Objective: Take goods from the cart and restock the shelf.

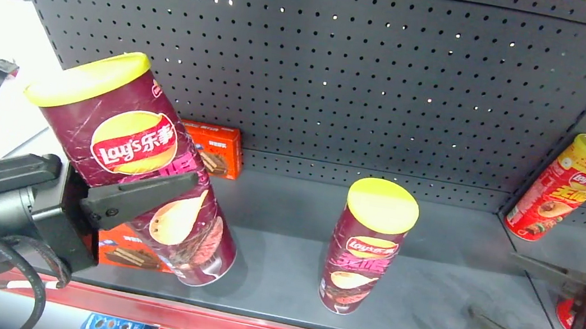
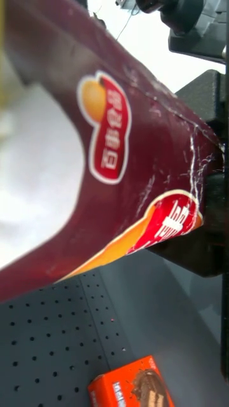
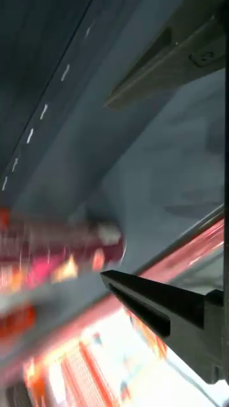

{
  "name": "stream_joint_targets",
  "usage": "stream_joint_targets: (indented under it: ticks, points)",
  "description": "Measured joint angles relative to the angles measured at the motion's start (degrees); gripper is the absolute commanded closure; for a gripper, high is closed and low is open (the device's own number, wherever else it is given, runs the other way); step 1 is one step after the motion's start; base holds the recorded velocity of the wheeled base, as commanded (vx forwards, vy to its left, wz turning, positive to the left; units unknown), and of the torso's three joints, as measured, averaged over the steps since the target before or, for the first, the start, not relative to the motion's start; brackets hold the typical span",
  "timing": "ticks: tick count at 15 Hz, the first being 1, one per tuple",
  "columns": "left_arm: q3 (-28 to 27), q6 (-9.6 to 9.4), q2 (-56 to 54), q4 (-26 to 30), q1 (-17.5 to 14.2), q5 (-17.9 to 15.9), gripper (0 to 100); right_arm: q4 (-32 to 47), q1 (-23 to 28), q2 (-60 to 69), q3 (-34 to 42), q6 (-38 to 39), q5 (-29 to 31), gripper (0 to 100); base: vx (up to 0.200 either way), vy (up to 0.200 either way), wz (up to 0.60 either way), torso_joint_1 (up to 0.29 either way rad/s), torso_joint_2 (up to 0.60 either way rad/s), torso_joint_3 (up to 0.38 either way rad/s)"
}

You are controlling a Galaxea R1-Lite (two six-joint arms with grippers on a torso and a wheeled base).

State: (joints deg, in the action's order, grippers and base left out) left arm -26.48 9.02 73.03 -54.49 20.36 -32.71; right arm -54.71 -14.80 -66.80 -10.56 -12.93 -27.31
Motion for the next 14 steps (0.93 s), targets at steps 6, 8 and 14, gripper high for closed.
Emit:
stream_joint_targets:
  ticks: [6, 8, 14]
  points:
    - [-0.1, -0.18, -0.1, -0.3, 0.6, 0.0, 100, 31.2, 0.5, 29.8, 1.5, 2.6, 24.0, 0, 0.000, 0.000, 0.00, 0.000, 0.00, 0.000]
    - [-0.3, -0.18, -0.2, -0.4, 0.9, 0.0, 100, 42.9, 1.1, 41.3, 2.2, 3.5, 29.3, 0, 0.000, 0.000, 0.00, 0.000, 0.00, 0.000]
    - [-1.8, -0.27, 0.2, -0.3, 1.8, 0.0, 100, 50.9, 2.2, 59.6, 9.7, 10.1, 35.8, 0, 0.000, 0.000, 0.00, 0.000, 0.00, 0.000]
